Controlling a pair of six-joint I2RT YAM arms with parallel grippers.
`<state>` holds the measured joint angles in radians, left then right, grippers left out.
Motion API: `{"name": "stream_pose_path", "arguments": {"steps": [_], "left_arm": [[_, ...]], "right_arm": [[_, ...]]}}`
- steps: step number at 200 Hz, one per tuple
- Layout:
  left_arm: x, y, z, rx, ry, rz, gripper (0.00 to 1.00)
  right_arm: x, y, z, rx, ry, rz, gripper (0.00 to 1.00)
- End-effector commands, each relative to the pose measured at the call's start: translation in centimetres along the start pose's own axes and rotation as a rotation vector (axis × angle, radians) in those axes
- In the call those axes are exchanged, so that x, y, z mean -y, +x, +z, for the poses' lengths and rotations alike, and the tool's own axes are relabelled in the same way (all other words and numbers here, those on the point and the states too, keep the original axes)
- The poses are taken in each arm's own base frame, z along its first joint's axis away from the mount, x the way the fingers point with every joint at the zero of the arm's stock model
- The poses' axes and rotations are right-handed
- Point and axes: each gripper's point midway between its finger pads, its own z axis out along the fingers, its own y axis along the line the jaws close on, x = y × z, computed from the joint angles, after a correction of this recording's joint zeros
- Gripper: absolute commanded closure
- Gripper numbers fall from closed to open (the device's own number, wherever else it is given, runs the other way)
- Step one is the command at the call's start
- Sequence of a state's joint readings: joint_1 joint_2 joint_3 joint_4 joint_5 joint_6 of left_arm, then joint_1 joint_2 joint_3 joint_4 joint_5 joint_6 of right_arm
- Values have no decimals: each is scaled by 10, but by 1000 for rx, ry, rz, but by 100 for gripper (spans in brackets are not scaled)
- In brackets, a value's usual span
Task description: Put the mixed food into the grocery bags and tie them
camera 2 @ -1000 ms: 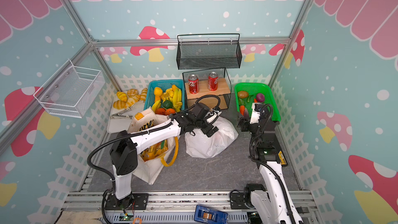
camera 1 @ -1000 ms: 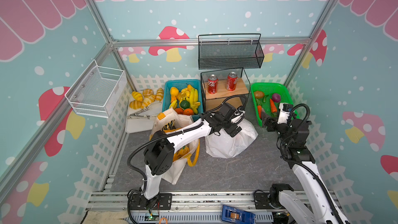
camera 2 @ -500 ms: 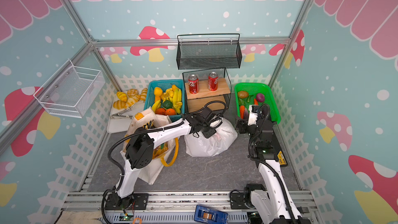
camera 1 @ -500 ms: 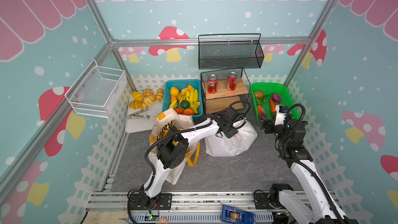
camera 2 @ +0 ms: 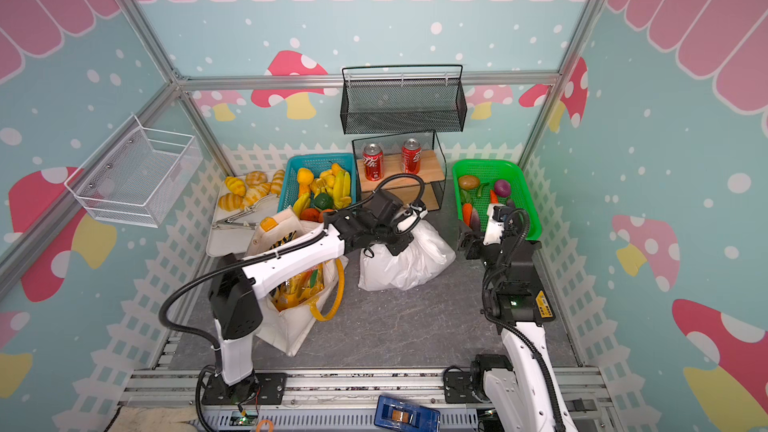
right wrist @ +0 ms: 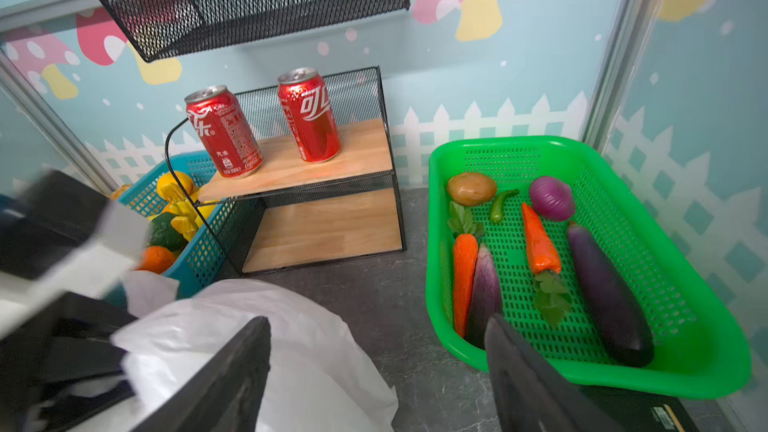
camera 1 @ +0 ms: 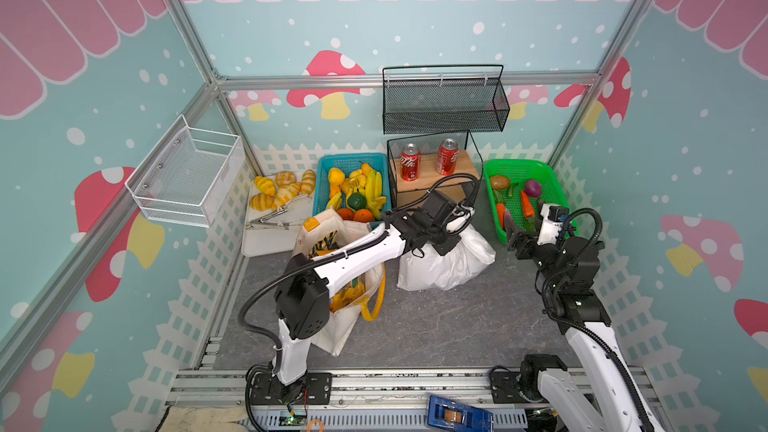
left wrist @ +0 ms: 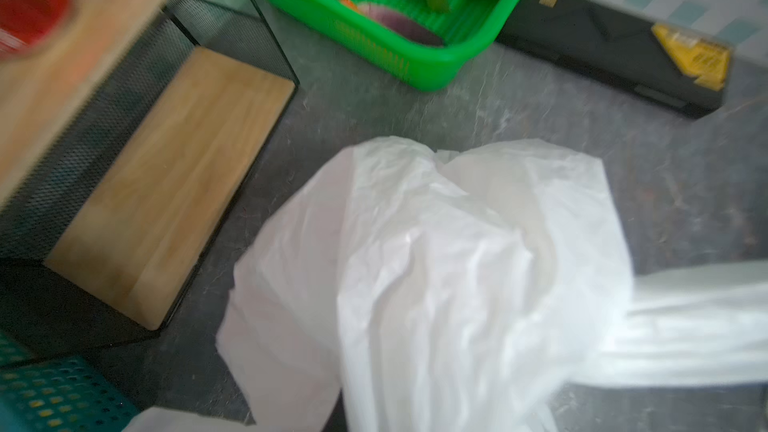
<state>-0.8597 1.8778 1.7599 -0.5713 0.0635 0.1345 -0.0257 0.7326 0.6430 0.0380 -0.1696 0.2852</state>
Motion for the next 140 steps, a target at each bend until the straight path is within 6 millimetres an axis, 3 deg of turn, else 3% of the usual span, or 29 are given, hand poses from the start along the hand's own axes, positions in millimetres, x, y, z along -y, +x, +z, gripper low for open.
{"name": "stream_pose_path", "arguments": {"steps": [1,29,56,74,103,120,140], "left_arm": [[0,-62,-72,250,2,-88,100],[-15,-90,-150,404,-80,-165,100],[-34,-93,-224,479,-211,-216,100],[-58,-72,-267,461,-386,-219,100],[-109,-21,-331,398,-656,-319,100],[-125,9,-353,374,-729,-386,100],[-130,36,-355,343,-742,-451,100]], "right_arm": [[1,-41,-17,93,42,-9,19],[-9,-70,-32,159,8,-9,21],[-31,-71,-24,129,-121,14,24],[-55,-61,-13,78,-243,23,27],[-106,-39,0,-11,-396,-25,27],[-131,-27,4,-61,-481,-42,27],[-159,-18,4,-99,-575,-59,27]]}}
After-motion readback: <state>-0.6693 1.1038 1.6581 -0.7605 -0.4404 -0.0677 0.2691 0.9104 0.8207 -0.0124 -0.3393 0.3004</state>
